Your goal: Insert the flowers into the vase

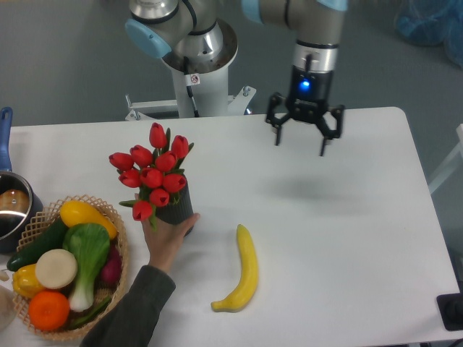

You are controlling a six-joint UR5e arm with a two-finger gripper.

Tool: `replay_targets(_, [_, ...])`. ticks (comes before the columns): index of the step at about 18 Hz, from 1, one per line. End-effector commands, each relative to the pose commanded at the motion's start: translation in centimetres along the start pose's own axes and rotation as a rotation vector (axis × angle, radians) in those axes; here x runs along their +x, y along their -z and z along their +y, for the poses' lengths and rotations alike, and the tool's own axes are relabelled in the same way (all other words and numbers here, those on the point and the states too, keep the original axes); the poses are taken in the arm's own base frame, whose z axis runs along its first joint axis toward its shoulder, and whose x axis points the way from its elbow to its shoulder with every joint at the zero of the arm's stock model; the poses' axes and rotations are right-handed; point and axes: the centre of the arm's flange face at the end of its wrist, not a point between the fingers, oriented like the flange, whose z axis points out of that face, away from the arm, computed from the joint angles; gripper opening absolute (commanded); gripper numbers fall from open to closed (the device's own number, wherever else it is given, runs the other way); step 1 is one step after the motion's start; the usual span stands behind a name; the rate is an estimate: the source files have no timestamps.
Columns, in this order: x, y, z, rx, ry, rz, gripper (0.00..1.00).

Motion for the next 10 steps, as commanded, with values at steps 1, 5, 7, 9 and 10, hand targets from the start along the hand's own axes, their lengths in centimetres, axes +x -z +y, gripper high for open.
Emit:
replay_targets(1, [-0.3, -0.2, 0.3, -0.051, -0.013, -0.012, 1.0])
replay_targets(5, [-2.9, -3.0, 1.8, -0.173, -0.01, -0.006, 1.0])
replay_targets(7, [-3.8, -4.3, 2.3, -0.23, -0.015, -0.004, 1.0])
replay_targets(9, [-4.3, -4.9, 1.3, -0.277, -0.047, -0.012, 1.0])
replay_targets(10, [-4.2, -5.3, 0.9, -0.333, -0.069, -0.014, 1.0])
